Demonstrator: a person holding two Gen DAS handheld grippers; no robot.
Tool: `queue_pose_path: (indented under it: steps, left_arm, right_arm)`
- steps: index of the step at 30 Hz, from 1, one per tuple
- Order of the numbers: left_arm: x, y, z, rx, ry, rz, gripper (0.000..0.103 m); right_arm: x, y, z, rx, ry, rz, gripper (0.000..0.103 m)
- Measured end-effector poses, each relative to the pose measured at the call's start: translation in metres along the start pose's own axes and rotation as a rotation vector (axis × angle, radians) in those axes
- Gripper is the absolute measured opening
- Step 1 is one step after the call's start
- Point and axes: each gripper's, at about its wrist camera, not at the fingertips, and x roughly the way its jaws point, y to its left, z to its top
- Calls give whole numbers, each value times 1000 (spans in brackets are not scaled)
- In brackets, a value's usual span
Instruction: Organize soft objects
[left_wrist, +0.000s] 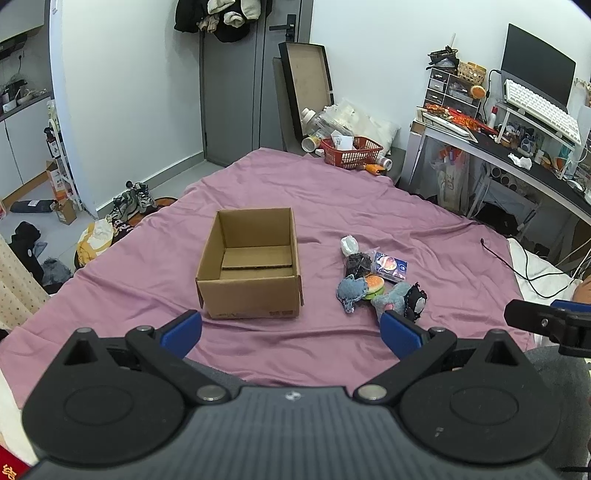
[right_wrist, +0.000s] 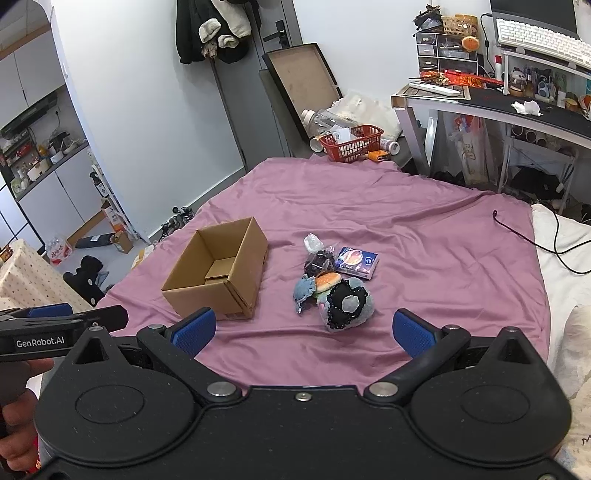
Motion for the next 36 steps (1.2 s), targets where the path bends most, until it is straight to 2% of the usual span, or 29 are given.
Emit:
queue_pose_path:
  steps: [8, 15, 21, 28, 32, 36]
  left_arm:
    - [16, -6, 1, -17, -10, -11, 102]
    - [36, -13, 2, -11, 6, -19, 102]
    - [59, -17, 1, -15, 34, -20, 101]
    - [86, -19, 4, -23, 70, -26, 100]
    - [101, -20, 6, -27, 82, -31, 99]
    - [114, -21, 9, -34, 91, -38, 94]
  right_arm:
    - [16, -11, 1, 14, 17, 7, 103]
    - [29, -22, -1, 14, 13, 5, 103]
    - [50, -28, 0, 24, 46, 33, 100]
    - [84, -36, 1, 66, 116, 39, 84]
    - [100, -44, 2, 108, 140, 39, 78]
    - [118, -51, 4, 159, 176, 53, 67]
